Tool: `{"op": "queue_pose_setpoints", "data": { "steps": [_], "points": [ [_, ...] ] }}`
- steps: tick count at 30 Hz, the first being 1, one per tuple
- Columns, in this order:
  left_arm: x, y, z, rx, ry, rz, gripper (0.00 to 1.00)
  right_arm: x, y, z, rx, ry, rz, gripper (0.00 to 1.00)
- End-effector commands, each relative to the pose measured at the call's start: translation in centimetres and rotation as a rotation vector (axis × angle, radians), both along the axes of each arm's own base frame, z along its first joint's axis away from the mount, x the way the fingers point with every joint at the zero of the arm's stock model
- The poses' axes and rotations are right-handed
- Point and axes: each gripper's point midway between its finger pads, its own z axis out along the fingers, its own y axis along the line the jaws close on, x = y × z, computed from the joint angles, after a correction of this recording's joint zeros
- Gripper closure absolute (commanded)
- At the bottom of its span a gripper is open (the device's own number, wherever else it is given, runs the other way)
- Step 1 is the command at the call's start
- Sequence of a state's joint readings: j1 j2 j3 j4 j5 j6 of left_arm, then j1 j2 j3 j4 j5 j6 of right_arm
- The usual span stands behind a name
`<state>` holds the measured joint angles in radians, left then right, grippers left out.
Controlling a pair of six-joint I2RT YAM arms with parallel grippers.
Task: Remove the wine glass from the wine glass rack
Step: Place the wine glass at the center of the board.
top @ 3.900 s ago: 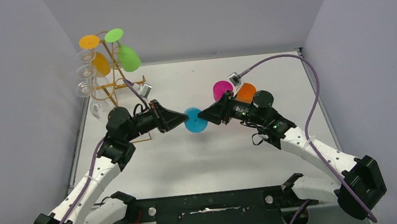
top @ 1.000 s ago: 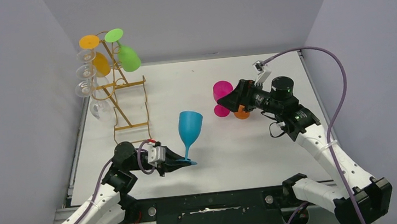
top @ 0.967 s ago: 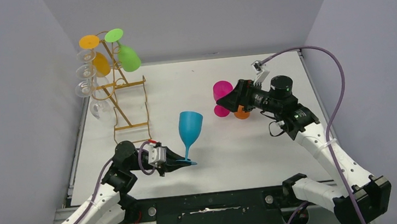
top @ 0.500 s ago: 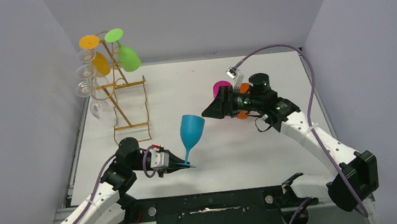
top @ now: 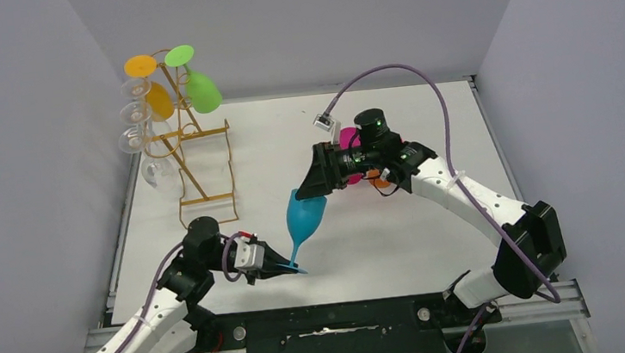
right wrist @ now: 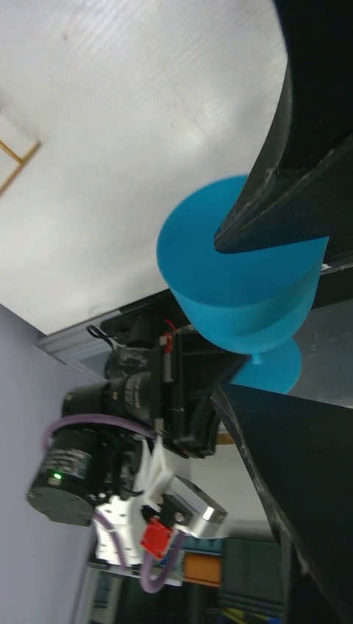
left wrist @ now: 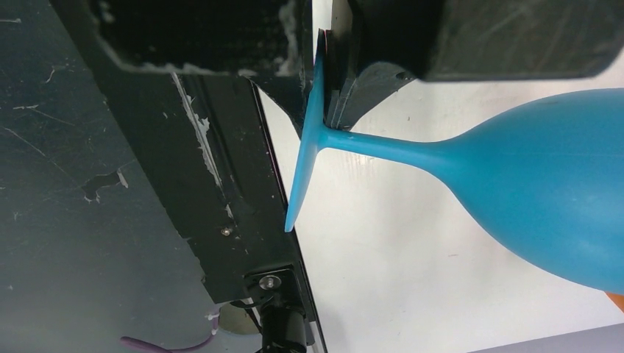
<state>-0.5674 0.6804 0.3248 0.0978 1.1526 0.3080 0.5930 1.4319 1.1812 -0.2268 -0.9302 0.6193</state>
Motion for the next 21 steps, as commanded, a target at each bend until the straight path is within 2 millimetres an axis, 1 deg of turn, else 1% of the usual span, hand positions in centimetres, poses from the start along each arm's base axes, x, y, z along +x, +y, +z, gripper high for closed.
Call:
{"op": "queue_pose_setpoints", "data": {
  "steps": [1,3,7,12,17,20,21],
  "points": [
    [0.1,0.2,1.7,-0.007,-0.066,-0.017,1.00,-3.5,0.4,3.2,0.083,-0.064,0.186,0.38],
    [0.1,0.3,1.2,0.026,-0.062,-0.014,1.00,-4.1,0.2,3.6,0.103,-0.058,0.212,0.44],
    [0.5,0.7,0.9,0.074,-0.082,0.000,1.00,-4.3,0.4,3.9,0.113,-0.042,0.220,0.54],
    [0.9,0.6,1.4,0.072,-0.101,0.014,1.00,-4.3,0.9,3.3,0.120,-0.014,0.226,0.79],
    [1.3,1.0,1.6,0.103,-0.121,0.046,1.00,-3.9,1.3,3.2,0.133,-0.009,0.205,0.99],
    [1.4,1.0,1.7,0.105,-0.126,0.055,1.00,-3.7,1.5,3.3,0.141,-0.007,0.190,1.00],
    [1.4,1.1,1.7,0.105,-0.124,0.056,0.95,-3.6,1.5,3.3,0.141,-0.007,0.187,1.00]
  ]
}}
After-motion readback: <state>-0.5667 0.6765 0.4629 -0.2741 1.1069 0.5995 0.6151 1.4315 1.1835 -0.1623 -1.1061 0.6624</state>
